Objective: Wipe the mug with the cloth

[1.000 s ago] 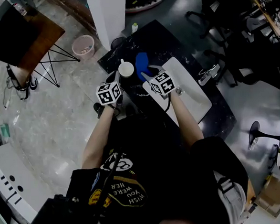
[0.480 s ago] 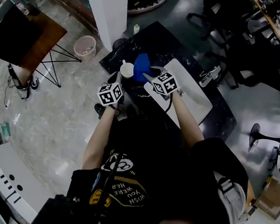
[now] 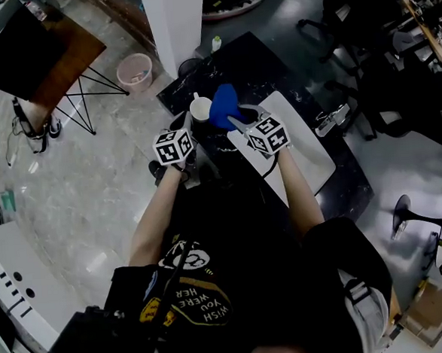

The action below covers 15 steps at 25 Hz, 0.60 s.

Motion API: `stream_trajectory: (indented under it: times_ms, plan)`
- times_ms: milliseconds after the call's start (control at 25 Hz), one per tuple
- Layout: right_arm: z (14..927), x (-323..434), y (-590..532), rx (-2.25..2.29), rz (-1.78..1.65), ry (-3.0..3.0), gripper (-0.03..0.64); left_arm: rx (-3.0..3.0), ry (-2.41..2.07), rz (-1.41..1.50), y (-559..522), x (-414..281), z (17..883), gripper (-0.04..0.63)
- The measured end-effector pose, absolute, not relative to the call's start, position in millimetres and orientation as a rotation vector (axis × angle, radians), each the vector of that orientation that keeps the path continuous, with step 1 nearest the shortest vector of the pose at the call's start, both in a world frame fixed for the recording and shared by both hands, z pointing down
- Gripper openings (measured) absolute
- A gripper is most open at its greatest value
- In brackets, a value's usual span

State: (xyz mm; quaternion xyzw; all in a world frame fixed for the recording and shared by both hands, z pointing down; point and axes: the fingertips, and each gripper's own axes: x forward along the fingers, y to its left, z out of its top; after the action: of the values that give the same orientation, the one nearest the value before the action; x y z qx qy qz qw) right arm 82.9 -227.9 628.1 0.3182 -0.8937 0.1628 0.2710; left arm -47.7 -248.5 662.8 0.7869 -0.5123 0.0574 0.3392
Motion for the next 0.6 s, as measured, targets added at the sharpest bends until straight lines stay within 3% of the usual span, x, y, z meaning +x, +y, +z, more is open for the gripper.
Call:
stream_trajectory:
  times_ms: [160, 440, 600]
  plan:
    - [640, 93, -250, 0.946, 0.415, -2.295, 0.118, 2.042, -1.338, 0.142, -249, -48, 664, 0.003]
    - [652, 40, -172, 0.503, 0.329, -2.374, 0.118, 2.036, -1.329, 0.147, -251, -47, 663, 0.003]
    - [627, 79, -230, 0.834, 0.361, -2.385, 0.12, 2.04, -1.327, 0.14, -250, -48, 662, 0.003]
